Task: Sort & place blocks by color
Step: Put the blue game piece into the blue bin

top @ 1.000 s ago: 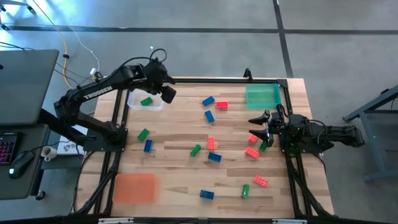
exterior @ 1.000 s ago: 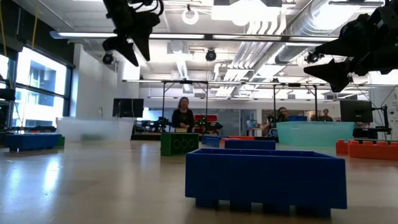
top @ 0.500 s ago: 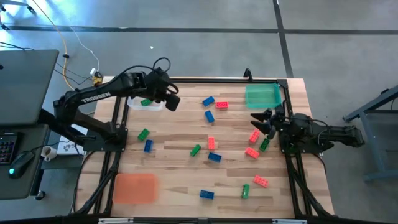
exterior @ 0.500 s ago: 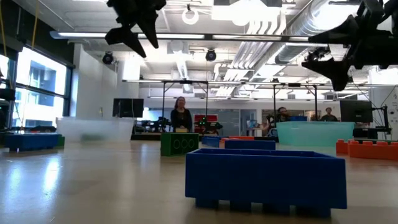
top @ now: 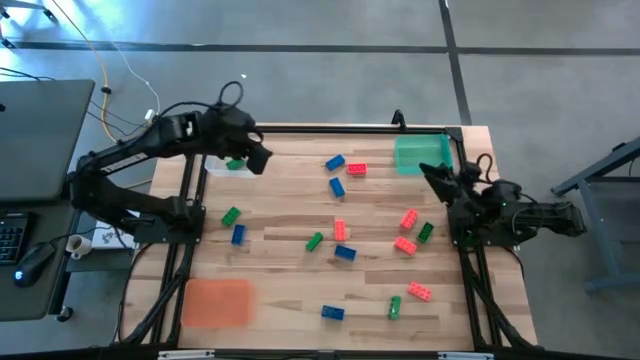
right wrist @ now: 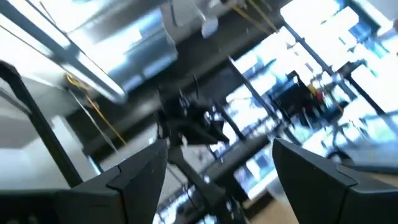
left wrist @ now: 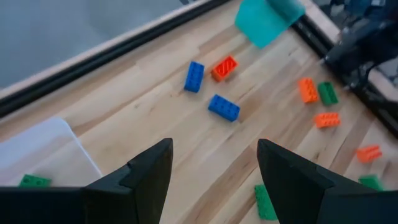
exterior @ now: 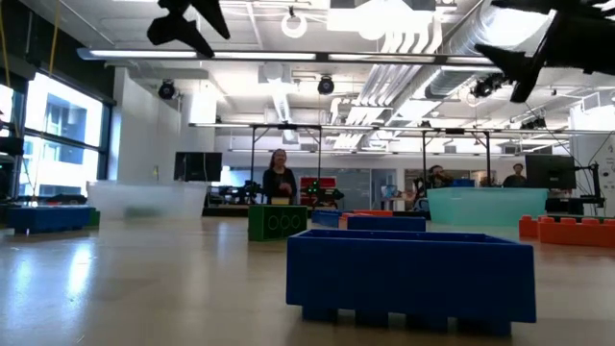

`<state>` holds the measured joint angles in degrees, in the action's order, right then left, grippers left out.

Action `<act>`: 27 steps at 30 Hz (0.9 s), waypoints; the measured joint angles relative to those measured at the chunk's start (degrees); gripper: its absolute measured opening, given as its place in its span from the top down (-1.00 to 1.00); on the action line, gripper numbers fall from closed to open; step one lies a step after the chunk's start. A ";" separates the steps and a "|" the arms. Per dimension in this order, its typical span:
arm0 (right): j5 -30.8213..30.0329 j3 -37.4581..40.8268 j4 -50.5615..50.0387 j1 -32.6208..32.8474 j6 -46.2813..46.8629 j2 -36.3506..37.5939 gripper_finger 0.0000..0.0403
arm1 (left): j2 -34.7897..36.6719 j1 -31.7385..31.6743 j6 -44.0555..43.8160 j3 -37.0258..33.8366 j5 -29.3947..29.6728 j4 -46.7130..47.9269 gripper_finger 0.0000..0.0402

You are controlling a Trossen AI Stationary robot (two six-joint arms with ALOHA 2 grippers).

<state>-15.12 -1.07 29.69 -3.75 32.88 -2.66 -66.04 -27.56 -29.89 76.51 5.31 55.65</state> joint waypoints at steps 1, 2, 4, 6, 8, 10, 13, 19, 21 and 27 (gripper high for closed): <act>-0.66 -0.13 0.30 0.00 -0.17 -0.02 -0.38 | 0.59 -0.32 0.06 0.00 0.05 -0.01 -0.11; -1.23 -0.74 -0.59 0.00 -0.21 -0.06 -0.38 | 1.17 -0.61 0.09 0.00 0.06 -0.02 -0.11; -1.36 -3.30 -3.30 0.00 -0.89 -1.14 -0.38 | 2.10 -1.20 0.09 0.00 0.03 -0.02 -0.11; -1.35 -7.25 -6.98 0.02 -3.32 -3.23 -0.38 | 2.79 -2.07 0.13 0.00 0.05 -0.04 -0.11; -1.35 -12.05 -12.33 0.02 -5.99 -6.18 -0.38 | 3.29 -2.96 1.22 0.00 0.33 -0.02 -0.11; -1.38 -16.95 -18.76 0.00 -8.24 -9.74 -0.38 | 3.77 -3.67 2.51 0.00 0.47 -0.02 -0.11; -2.30 -24.07 -27.16 0.00 -8.37 -15.85 -0.38 | 4.31 -4.12 4.15 0.00 0.45 -0.02 -0.11; -2.32 -36.39 -38.54 0.00 -7.43 -28.84 -0.38 | 4.55 -4.36 7.84 0.00 0.47 0.33 -0.11; -2.55 -39.48 -40.37 0.00 -7.42 -33.08 -0.38 | 4.55 -4.36 9.28 0.00 0.50 0.34 -0.11; -4.02 -45.94 -41.38 0.00 -6.73 -44.18 -0.38 | 4.53 -4.36 13.06 0.00 3.30 0.44 -0.11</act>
<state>-19.14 -47.01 -11.68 -3.75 26.16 -46.83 -61.52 -31.92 -16.83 76.51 8.62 56.10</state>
